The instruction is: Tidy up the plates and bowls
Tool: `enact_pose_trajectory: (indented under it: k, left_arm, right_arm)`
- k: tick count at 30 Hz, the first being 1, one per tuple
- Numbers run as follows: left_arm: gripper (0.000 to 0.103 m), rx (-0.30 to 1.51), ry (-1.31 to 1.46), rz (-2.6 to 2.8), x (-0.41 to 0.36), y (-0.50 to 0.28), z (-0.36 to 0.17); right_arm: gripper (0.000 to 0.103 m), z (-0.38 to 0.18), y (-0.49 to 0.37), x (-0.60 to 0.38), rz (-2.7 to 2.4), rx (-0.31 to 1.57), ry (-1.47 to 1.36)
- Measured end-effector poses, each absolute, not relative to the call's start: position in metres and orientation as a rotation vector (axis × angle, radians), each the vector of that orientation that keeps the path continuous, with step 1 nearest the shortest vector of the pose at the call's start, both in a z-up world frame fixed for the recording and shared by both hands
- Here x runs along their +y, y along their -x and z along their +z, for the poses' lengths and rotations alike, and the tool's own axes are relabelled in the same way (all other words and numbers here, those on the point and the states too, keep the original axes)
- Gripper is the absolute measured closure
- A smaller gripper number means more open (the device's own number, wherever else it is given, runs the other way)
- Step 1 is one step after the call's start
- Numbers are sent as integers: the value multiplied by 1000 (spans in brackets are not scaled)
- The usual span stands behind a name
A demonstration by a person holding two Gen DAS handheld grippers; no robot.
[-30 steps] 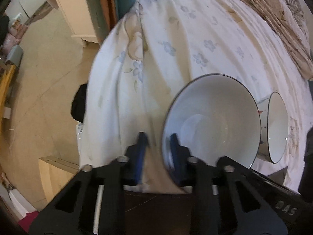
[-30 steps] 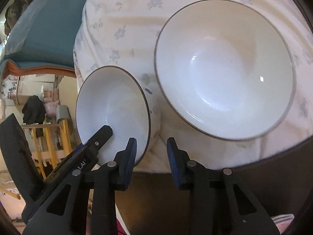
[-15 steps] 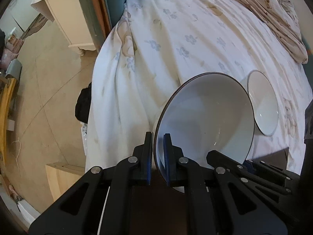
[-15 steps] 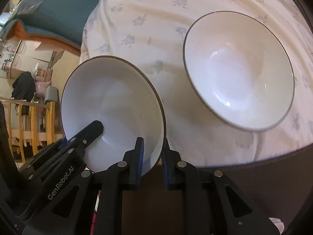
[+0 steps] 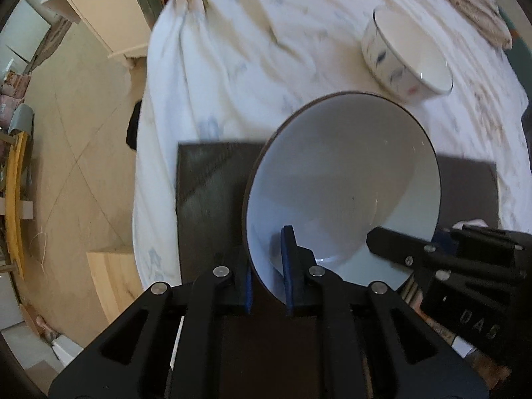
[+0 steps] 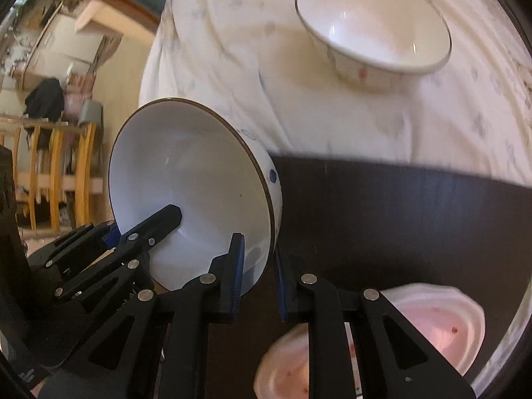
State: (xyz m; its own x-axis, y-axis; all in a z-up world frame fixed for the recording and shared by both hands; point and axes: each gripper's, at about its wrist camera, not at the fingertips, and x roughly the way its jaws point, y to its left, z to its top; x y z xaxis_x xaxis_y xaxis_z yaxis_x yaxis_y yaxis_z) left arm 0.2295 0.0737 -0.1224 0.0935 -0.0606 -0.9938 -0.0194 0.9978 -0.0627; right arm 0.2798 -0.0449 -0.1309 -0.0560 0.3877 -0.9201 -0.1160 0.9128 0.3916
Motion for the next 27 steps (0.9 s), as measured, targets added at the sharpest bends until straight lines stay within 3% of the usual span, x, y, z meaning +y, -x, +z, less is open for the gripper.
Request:
enact_pose_trajectory:
  k: [7,16,18,21,23,27]
  left_arm:
    - [82,1461,80,-40,80,-232,-119]
    - [81,1452,112,6,89,-254,-120]
    - [82,1449,97,2,88,-254,-120]
    - [97,1451,38,-33,78,-254,-118]
    - [98,1447,31,-22,77,-254,-115]
    - [98,1418,44,-25,77,-248,-97]
  right_arm:
    - [81,-144,-276,-55,450,1609,-300]
    - [78,-133,-286,-81,369,1524,-350]
    - [78,-134,-286,-77,376,1527,-314]
    - [84,-130,-284,-68,384,1504,-237]
    - [93,-128,-279,-67,394,1490,-222]
    - [94,-121,-274,-60,379,1478,-167]
